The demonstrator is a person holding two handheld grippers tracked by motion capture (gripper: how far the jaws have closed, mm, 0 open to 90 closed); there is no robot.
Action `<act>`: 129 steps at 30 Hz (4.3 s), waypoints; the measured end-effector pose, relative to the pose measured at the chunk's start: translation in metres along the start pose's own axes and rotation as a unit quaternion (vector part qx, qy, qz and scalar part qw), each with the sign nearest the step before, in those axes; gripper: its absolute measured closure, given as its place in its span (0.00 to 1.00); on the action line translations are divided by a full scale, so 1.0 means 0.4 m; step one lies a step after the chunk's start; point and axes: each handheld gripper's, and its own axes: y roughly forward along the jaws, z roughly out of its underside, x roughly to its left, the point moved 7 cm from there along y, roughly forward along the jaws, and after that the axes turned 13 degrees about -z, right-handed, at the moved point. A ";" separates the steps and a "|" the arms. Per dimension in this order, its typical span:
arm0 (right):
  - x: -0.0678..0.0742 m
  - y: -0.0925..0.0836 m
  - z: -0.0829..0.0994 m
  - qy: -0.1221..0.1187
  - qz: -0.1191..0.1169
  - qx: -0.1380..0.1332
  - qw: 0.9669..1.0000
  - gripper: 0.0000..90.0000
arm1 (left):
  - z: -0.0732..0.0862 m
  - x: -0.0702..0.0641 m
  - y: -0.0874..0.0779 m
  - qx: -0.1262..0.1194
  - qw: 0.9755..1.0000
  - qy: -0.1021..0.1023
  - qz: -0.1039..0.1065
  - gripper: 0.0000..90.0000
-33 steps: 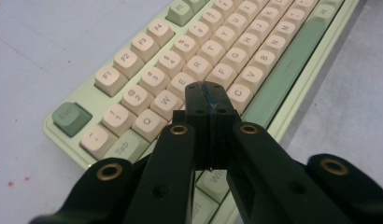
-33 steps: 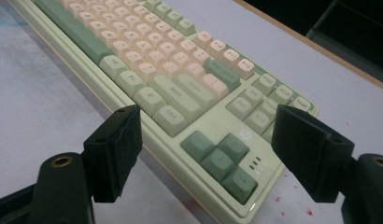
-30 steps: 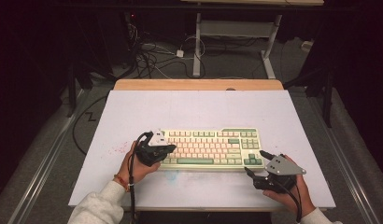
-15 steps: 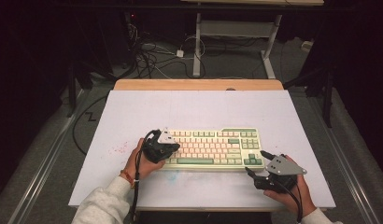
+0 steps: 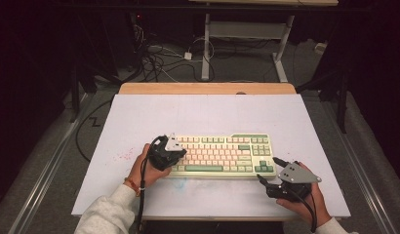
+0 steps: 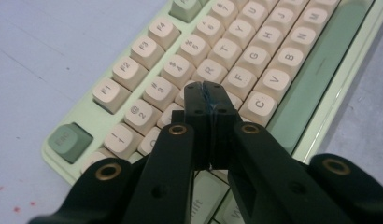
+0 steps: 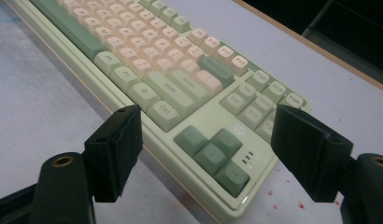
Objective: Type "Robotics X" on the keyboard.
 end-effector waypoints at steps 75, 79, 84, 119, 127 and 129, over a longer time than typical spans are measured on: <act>0.003 0.000 -0.003 -0.001 -0.005 0.000 1.000 0.28 | -0.031 -0.120 -0.020 -0.040 0.998 0.019 0.052 0.97; 0.003 0.000 -0.002 -0.001 -0.006 0.002 1.000 0.28 | -0.033 -0.127 -0.004 -0.030 0.998 0.028 0.055 0.97; 0.003 0.001 -0.001 -0.001 -0.006 0.003 1.000 0.28 | -0.022 -0.128 0.012 -0.010 0.998 0.043 0.043 0.96; -0.021 -0.007 0.005 0.011 0.006 0.006 1.000 0.29 | 0.100 0.034 -0.091 -0.061 0.994 -0.017 -0.086 0.25; -0.028 -0.008 0.003 0.014 0.008 0.008 1.000 0.31 | 0.161 0.040 -0.105 -0.053 0.994 -0.024 -0.094 0.22; -0.031 -0.008 -0.001 0.016 0.009 0.006 1.000 0.32 | 0.173 0.041 -0.108 -0.049 0.994 -0.025 -0.096 0.22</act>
